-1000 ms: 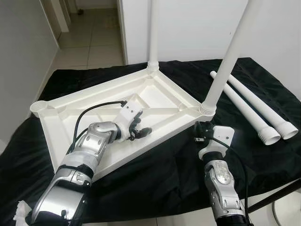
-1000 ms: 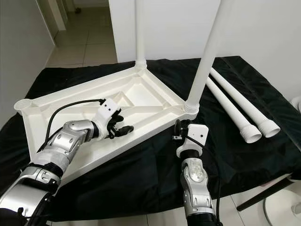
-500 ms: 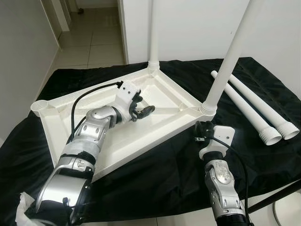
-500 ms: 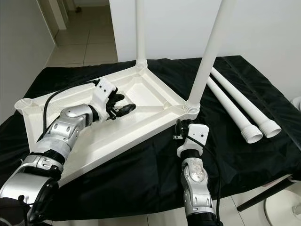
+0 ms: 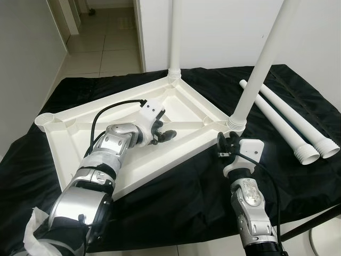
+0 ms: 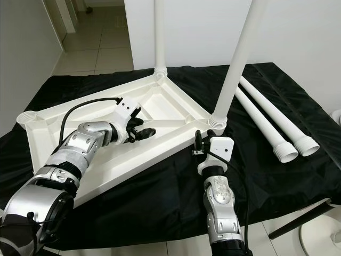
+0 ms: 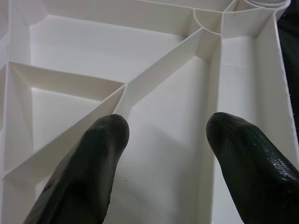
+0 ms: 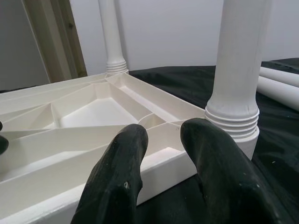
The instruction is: Building children table
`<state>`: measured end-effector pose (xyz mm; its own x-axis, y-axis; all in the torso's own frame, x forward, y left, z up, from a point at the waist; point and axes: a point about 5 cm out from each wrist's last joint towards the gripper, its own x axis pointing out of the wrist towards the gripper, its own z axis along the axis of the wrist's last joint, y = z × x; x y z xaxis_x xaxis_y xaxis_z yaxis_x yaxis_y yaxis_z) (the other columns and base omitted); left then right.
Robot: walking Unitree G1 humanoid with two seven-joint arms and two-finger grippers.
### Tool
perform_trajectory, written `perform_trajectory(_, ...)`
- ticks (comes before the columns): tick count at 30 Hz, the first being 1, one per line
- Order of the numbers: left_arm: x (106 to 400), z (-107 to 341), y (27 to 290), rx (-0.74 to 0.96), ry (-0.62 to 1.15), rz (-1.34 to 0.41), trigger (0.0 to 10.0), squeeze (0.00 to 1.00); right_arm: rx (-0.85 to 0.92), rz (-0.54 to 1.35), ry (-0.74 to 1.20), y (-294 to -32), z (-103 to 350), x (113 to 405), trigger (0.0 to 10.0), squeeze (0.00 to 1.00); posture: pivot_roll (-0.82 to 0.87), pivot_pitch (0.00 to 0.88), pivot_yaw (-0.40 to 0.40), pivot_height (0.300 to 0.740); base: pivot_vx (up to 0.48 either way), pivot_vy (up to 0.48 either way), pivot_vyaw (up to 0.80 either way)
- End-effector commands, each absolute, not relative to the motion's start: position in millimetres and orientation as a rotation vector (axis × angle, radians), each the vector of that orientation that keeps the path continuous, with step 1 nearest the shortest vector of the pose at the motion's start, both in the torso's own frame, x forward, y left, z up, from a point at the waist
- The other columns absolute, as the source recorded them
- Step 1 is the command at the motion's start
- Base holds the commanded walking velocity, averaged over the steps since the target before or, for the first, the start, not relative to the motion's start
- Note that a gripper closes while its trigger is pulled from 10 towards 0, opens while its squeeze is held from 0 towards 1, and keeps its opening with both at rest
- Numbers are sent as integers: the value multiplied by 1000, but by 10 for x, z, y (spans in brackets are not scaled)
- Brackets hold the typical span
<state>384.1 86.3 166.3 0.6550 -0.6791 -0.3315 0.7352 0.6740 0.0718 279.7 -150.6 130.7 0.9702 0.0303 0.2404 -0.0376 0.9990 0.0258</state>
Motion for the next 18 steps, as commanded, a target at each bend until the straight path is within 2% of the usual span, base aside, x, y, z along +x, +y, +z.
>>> perform_trajectory(1,3998,1699,1106,266,247,-272,10000,0,24,43,-229,-1517,1289,2775,10000,0,-125,0,47,740,0,0,0)
perform_trajectory(13,4036,1690,1228,234,289,-171,10000,0,23,38,-237,-1527,1321,2795,10000,0,-122,0,49,740,0,0,0)
perform_trajectory(18,4041,1659,1265,253,318,-143,10000,0,50,107,-250,-1444,1360,2766,10000,0,-121,0,52,740,0,0,0)
